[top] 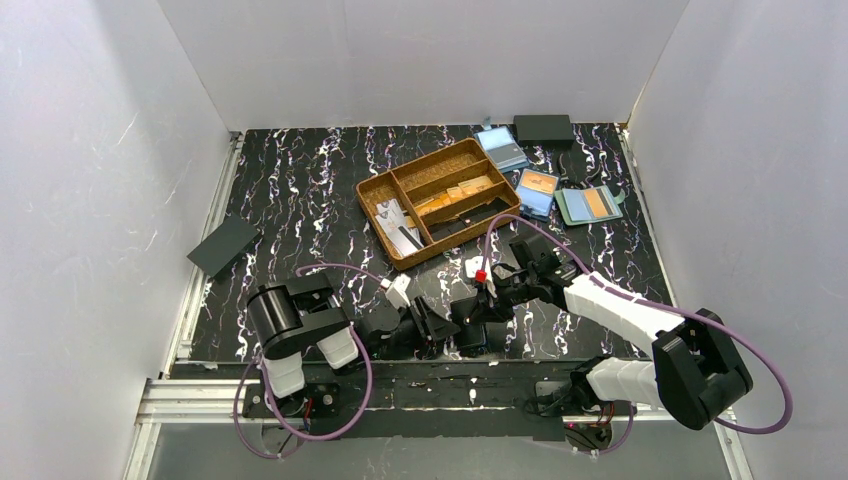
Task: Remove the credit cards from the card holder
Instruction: Open the card holder at the center of the board.
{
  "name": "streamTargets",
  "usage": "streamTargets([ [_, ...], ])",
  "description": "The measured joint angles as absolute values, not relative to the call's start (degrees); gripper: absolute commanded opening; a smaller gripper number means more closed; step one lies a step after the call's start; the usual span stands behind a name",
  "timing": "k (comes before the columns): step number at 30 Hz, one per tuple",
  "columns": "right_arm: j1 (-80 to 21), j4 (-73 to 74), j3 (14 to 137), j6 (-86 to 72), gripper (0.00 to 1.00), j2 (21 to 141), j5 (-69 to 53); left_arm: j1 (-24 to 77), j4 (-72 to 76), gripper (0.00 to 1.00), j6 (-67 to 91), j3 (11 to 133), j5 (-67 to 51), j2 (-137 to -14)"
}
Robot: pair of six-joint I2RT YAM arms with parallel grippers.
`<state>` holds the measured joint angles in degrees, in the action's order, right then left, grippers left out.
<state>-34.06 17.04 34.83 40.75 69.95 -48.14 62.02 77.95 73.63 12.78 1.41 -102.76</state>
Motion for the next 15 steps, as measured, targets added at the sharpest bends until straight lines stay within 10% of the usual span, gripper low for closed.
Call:
streamTargets([
  [9, -33.8, 17.0, 34.8, 40.7, 0.03, 70.0, -47.9, 60.9, 80.3, 0.17, 73.7, 12.1, -1.4, -102.5],
  [15, -33.7, 17.0, 34.8, 40.6, 0.03, 70.0, -47.7, 60.2, 80.8, 0.38, 73.5, 11.2, -1.8, -102.2],
])
